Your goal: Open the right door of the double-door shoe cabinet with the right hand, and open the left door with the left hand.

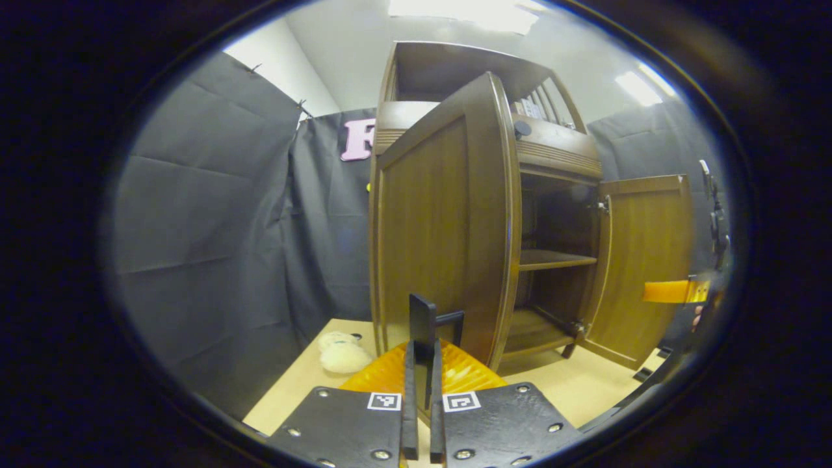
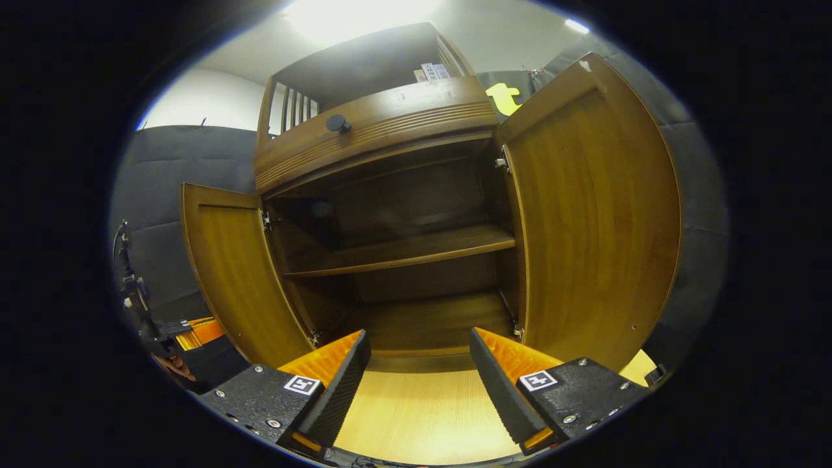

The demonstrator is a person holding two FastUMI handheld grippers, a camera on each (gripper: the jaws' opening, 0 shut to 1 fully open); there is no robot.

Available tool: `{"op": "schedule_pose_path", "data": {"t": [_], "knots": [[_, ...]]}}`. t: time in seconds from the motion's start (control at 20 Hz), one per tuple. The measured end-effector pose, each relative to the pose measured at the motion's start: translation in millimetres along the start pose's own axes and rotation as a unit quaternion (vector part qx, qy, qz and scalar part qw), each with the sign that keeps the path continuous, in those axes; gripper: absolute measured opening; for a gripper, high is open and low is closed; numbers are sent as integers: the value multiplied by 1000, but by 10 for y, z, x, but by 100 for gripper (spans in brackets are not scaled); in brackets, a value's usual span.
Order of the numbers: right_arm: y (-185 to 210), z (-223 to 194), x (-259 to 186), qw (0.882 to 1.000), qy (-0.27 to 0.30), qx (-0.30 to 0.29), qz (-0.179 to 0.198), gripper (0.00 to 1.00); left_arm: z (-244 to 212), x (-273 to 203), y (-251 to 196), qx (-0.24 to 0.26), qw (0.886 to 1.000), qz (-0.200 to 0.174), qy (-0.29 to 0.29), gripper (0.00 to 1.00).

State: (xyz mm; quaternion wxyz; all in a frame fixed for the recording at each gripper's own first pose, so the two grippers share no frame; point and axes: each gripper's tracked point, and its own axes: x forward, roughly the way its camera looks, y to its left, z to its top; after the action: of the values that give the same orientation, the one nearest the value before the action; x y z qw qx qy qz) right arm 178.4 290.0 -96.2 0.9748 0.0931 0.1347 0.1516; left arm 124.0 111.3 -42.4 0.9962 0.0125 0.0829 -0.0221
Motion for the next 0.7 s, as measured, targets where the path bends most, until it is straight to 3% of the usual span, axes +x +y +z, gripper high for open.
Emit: {"op": "schedule_pose_path", "data": {"t": [0.05, 0.1, 0.15, 0.2, 0.25, 0.35, 0.4, 0.45, 0.5, 0.55, 0.6, 0.65, 0.7], "knots": [[-2, -3, 5, 1000, 1, -2, 1, 91, -8, -23, 109, -2, 1000, 4, -3, 8], [14, 12, 10, 1000, 1, -5, 0, 95, -28, -29, 223, -5, 1000, 8, -5, 15], [25, 17, 11, 1000, 0, -9, 0, 95, -44, -42, 347, -5, 1000, 12, -6, 8], [40, 10, 4, 1000, -1, -12, -1, 91, -69, -74, 509, 2, 1000, 20, -3, 15], [44, 9, 2, 1000, -1, -14, -2, 91, -83, -79, 672, 11, 1000, 29, -5, 8], [49, 17, 13, 1000, 2, -15, -1, 95, -144, -128, 906, 7, 999, 34, -4, 4], [47, 29, 17, 1000, 2, -14, 1, 91, -193, -137, 1009, -4, 999, 35, 0, 2], [43, 41, 20, 1000, 2, -16, 0, 95, -225, -169, 1115, -16, 999, 35, 2, 2], [50, 46, 28, 1000, 2, -19, 0, 91, -242, -156, 1229, -21, 999, 32, 3, 3], [48, 47, 34, 1000, 4, -22, -2, 95, -277, -150, 1308, -24, 999, 28, 5, 2], [58, 53, 34, 1000, 5, -24, -4, 91, -314, -140, 1303, -31, 999, 8, 8, 2], [65, 65, 29, 1000, 5, -24, -5, 95, -316, -160, 1295, -42, 999, -11, 6, 3], [59, 71, 42, 1000, 6, -25, -7, 91, -359, -167, 1323, -47, 999, -16, 5, 4]]}}
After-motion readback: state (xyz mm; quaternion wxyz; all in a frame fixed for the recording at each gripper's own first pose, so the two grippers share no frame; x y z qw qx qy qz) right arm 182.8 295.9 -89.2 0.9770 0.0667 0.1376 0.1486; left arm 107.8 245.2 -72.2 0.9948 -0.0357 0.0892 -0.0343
